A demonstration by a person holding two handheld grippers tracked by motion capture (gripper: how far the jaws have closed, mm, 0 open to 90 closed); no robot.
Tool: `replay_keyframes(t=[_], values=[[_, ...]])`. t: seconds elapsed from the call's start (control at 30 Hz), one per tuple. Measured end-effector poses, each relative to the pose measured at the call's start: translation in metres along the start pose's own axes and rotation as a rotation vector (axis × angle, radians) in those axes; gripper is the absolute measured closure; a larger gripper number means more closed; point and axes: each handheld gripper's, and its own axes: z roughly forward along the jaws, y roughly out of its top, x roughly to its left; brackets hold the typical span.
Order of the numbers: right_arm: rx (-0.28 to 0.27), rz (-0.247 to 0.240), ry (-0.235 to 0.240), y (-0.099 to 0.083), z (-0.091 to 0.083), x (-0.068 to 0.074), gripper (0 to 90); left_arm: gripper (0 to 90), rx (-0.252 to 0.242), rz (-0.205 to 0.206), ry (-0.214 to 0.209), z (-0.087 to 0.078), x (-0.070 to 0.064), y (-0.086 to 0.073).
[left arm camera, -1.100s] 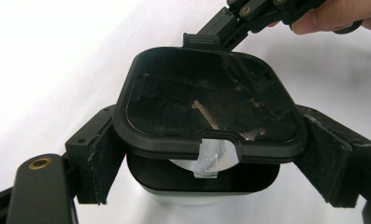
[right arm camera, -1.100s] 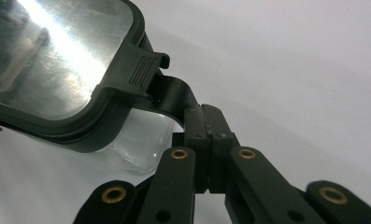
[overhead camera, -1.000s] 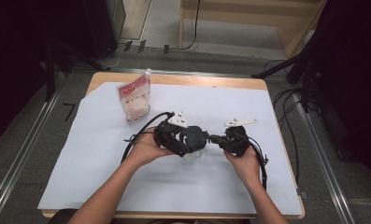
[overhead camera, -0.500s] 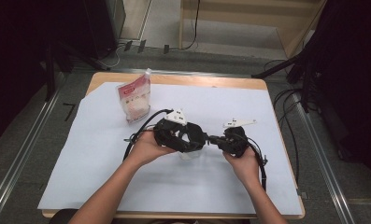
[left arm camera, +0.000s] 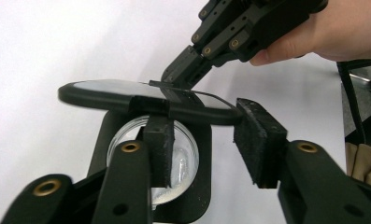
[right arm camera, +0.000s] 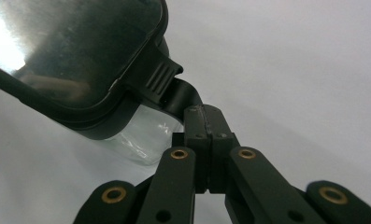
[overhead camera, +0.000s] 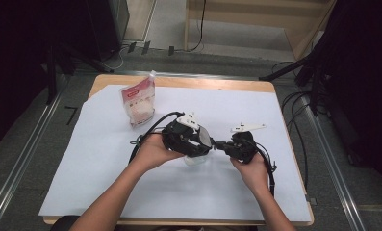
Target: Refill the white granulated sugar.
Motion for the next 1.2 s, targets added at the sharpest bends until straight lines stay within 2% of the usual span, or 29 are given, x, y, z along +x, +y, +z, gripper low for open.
replay_keyframes(t=[0.2, 0.73, 1.03, 1.2], values=[[0.0, 0.003, 0.006, -0.001, -0.002, 0.001, 90.0, 65.9, 0.013, -0.006, -0.03, 0.001, 0.001, 0.009], [-0.003, 0.008, 0.01, -0.001, -0.002, 0.001, 90.0, 66.4, 0.04, -0.005, -0.076, 0.016, 0.006, 0.032], [-0.002, 0.01, 0.007, -0.001, -0.002, 0.002, 90.0, 65.6, 0.028, -0.032, -0.121, 0.023, 0.012, 0.03], [-0.008, -0.003, 0.015, -0.001, -0.003, 0.001, 90.0, 64.3, 0.007, -0.051, -0.14, 0.02, 0.016, 0.026]])
